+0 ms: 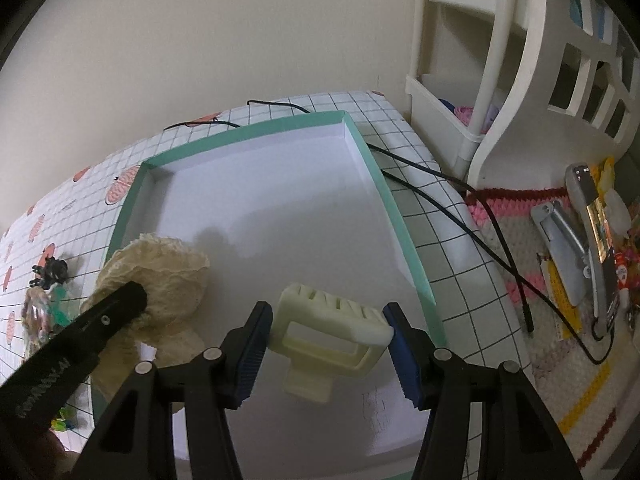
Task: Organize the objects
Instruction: 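Lift and carry the lace with left tool while right tool carries the plastic piece over the tray, then open right tool to drop the plastic piece while left tool releases the lace into the tray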
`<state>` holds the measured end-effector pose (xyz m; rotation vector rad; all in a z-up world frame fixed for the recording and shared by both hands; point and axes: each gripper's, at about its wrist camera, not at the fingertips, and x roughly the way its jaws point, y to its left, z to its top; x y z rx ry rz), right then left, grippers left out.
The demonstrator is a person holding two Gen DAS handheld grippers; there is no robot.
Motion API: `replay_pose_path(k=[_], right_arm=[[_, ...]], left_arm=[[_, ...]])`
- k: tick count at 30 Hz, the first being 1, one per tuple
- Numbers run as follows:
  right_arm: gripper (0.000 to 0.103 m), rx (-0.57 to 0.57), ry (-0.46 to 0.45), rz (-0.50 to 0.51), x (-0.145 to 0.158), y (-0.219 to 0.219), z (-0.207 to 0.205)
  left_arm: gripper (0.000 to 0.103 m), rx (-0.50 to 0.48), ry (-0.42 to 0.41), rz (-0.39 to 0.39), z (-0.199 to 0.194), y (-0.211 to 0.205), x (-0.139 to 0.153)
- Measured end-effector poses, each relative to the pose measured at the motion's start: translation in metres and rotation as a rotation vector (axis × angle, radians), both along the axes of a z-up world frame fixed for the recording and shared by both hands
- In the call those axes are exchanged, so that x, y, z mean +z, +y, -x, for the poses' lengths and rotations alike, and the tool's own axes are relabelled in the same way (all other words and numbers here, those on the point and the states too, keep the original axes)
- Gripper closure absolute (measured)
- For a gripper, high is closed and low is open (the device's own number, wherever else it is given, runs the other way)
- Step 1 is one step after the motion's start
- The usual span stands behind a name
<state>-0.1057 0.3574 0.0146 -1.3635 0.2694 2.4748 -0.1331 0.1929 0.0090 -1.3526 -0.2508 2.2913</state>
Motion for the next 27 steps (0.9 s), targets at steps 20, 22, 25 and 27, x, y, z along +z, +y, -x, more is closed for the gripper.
replay_pose_path(k=[20,22,25,27], right_arm=[[0.042,0.017,0.006,-0.014,0.0,-0.002,0.002],[0.04,0.02,0.012,-0.019,0.003,-0.003,0.002],[0.039,0.021,0.024,-0.011,0.006,-0.004,0.002],[0.039,0.024,0.029,-0.013,0.009,-0.005,0.002]], left_arm=[[0.074,-0.002,-0.037,0.052,0.007,0.003,-0.01],[0.072,-0.004,-0.039,0.05,0.007,0.002,-0.006],[0.07,-0.01,-0.039,0.054,0.006,0.001,0.001],[0.067,-0.009,-0.033,0.057,0.005,-0.001,0.006]])
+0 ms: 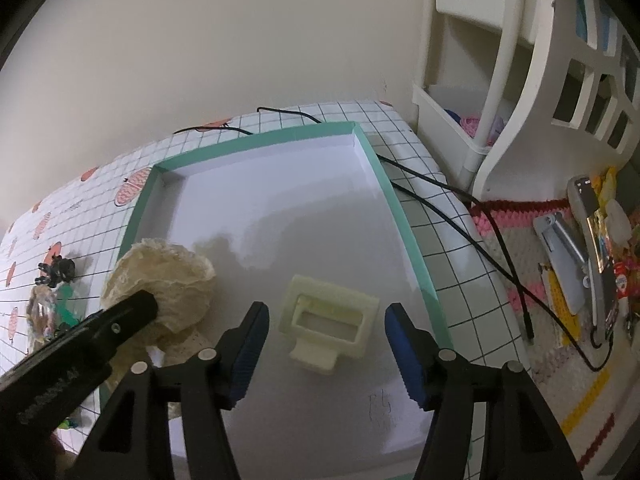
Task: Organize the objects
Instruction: 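Open right tool to drop the plastic piece while left tool releases the lace into the tray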
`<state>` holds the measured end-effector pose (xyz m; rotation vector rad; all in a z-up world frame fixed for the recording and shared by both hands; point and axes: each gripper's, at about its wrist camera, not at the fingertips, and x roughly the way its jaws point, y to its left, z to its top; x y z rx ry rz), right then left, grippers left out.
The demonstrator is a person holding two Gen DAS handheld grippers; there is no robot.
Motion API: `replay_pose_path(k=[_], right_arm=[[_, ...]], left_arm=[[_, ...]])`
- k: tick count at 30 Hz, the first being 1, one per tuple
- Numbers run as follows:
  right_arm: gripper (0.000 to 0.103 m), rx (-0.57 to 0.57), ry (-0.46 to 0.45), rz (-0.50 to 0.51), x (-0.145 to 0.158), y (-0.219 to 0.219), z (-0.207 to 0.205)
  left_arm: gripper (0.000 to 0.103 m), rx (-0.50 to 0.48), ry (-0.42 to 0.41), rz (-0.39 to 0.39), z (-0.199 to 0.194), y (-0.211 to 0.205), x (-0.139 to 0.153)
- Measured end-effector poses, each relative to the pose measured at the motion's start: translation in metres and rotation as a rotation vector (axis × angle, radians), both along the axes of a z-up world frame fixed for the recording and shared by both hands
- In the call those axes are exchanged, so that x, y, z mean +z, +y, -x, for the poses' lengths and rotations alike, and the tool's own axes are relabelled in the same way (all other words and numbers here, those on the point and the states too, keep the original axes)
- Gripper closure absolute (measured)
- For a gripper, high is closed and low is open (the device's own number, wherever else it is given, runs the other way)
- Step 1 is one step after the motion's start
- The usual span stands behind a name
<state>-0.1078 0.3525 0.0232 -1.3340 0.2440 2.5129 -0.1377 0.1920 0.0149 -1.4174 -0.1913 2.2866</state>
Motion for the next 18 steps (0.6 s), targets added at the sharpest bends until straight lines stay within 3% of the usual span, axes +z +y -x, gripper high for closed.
replay_pose_path(k=[4,6,18], right_arm=[[0.039,-0.003,0.014,0.007,0.005,0.0,-0.002],[0.039,-0.003,0.023,0.009,0.008,0.0,-0.003],[0.039,0.01,0.049,0.019,0.019,-0.006,-0.008]], left_arm=[[0.064,-0.001,0.016,-0.003,-0.003,-0.001,0.01],[0.055,-0.008,0.031,-0.007,-0.005,0.0,0.013],[0.05,0.003,0.062,0.003,-0.011,-0.005,0.035]])
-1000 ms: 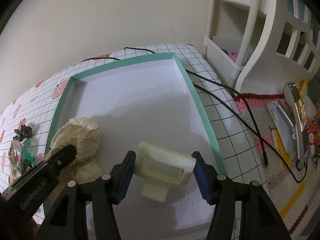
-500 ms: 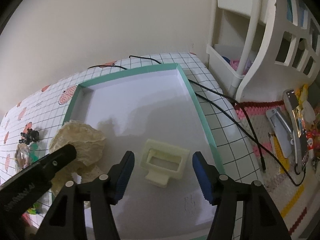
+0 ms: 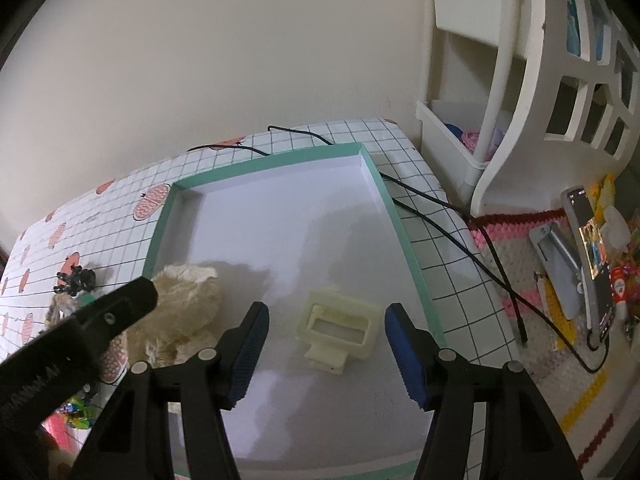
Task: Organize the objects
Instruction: 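Open right tool to drop the plastic piece while left tool releases the lace into the tray, then withdraw both tools from the tray back toward the remaining items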
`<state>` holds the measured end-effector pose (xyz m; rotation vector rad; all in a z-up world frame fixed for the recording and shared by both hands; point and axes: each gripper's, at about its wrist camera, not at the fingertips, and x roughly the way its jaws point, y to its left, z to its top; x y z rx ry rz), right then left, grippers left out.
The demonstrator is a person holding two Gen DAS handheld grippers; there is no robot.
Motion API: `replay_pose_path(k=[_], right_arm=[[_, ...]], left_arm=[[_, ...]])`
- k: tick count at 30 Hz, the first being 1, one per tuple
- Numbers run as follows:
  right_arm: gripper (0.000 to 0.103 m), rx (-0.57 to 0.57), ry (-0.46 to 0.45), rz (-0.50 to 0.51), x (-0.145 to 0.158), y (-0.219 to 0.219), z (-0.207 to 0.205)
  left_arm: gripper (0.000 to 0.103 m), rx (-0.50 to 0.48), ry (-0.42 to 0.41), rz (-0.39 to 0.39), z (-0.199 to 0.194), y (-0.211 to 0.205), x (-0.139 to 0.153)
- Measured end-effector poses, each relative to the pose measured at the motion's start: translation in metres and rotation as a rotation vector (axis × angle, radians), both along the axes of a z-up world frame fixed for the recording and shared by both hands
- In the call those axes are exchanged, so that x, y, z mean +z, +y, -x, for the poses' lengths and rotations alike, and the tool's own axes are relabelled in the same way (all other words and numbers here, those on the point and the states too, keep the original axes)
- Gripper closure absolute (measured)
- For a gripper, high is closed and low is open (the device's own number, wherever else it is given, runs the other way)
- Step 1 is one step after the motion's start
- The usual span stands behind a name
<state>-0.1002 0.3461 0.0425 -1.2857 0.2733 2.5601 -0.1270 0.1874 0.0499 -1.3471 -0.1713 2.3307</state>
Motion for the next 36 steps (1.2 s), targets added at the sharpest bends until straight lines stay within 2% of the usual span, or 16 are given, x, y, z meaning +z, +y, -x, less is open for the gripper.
replay_pose_path(k=[7,11,13,17,19,20,25,26,27,30,36], right_arm=[[0.039,0.024,-0.024,0.001,-0.001,-0.006,-0.001],[0.039,0.047,-0.032,0.003,-0.001,-0.011,-0.002],[0.037,0.059,-0.032,-0.002,0.0,-0.014,-0.003],[0.033,0.067,-0.029,0.011,-0.001,-0.017,-0.003],[0.025,0.072,-0.03,0.013,-0.001,-0.018,-0.002],[0.022,0.076,-0.028,0.01,-0.002,-0.019,-0.003],[0.019,0.08,-0.023,0.016,-0.002,-0.019,-0.003],[0.013,0.08,-0.023,0.02,-0.003,-0.019,-0.003],[0.009,0.082,-0.024,0.024,-0.003,-0.019,-0.003],[0.002,0.092,-0.027,0.014,-0.003,-0.022,-0.002],[0.0,0.103,-0.026,-0.012,-0.003,-0.025,-0.003]], left_arm=[[0.05,0.068,-0.013,0.085,0.001,-0.016,0.006],[0.04,0.113,-0.022,0.139,0.002,-0.028,0.004],[0.039,0.13,-0.029,0.164,0.002,-0.034,0.003],[0.034,0.155,-0.033,0.192,0.0,-0.043,-0.001],[0.029,0.165,-0.03,0.204,0.0,-0.046,-0.002],[0.022,0.17,-0.027,0.208,0.0,-0.047,-0.003],[0.017,0.202,-0.013,0.228,0.001,-0.053,-0.004],[0.01,0.211,-0.011,0.23,0.001,-0.054,-0.004],[0.008,0.22,-0.005,0.232,0.001,-0.056,-0.004],[0.008,0.239,0.006,0.244,0.002,-0.059,-0.003],[0.004,0.272,0.011,0.262,0.003,-0.065,-0.003]])
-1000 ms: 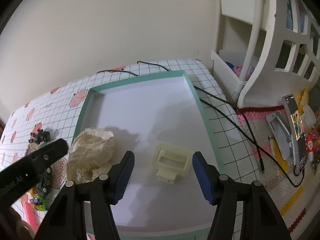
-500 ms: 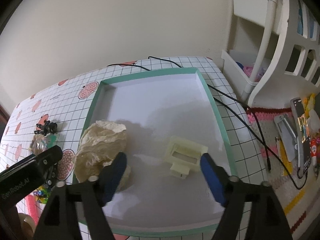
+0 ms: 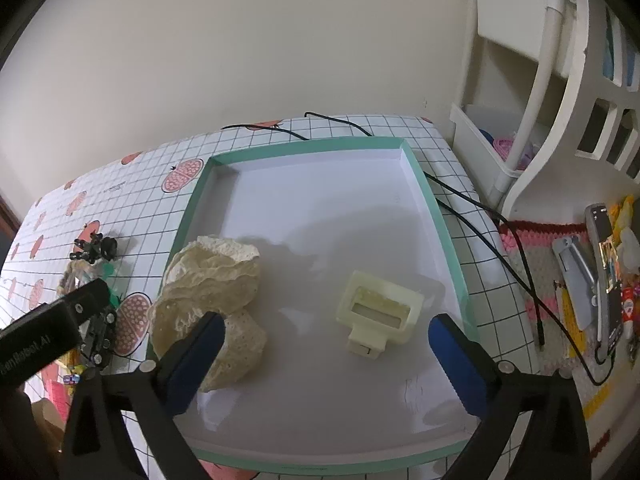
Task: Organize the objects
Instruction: 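Withdraw both tools from the tray back toward the remaining items, then move left tool to the pink hair roller while right tool approaches the building-block toy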
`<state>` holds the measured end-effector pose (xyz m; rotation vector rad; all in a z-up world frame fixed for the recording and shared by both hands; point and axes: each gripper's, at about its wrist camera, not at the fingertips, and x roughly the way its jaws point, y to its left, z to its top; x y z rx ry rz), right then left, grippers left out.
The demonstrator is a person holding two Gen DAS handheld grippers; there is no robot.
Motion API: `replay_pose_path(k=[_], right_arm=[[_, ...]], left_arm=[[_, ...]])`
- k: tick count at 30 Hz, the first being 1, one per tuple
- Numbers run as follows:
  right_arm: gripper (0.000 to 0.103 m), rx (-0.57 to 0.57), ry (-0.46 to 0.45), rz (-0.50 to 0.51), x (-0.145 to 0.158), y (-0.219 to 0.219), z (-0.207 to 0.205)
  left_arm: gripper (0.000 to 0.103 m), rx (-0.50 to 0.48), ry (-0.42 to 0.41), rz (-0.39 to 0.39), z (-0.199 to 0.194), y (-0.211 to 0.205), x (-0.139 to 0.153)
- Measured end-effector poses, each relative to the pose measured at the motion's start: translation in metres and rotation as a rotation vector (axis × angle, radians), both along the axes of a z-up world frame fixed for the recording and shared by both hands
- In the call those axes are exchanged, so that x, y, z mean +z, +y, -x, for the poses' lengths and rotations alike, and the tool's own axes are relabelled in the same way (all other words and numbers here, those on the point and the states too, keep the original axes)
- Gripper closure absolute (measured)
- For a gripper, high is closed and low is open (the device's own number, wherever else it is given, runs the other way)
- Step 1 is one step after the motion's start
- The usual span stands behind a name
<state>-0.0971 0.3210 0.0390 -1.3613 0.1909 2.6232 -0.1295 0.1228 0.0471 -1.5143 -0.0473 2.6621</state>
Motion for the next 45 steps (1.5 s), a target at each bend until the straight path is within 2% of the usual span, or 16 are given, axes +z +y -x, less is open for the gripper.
replay_pose_path(k=[12,21,30,36,41,45], right_arm=[[0.0,0.005,-0.014,-0.009,0.0,0.0,0.003],[0.0,0.022,0.033,-0.016,0.029,-0.007,-0.003],[0.0,0.103,0.081,0.018,0.06,-0.039,-0.011],[0.0,0.165,0.102,0.069,0.074,-0.067,-0.017],[0.0,0.219,0.108,0.091,0.078,-0.091,-0.019],[0.0,0.26,0.081,0.112,0.074,-0.109,-0.017]], left_arm=[[0.003,0.022,-0.011,0.0,0.001,-0.007,-0.001],[0.003,0.031,0.005,-0.015,-0.01,-0.021,0.021],[0.003,0.113,0.039,-0.046,-0.025,-0.069,0.053],[0.003,0.178,0.014,-0.018,-0.034,-0.108,0.069],[0.003,0.216,-0.028,-0.033,-0.044,-0.135,0.07],[0.003,0.238,-0.064,-0.014,-0.049,-0.147,0.062]])
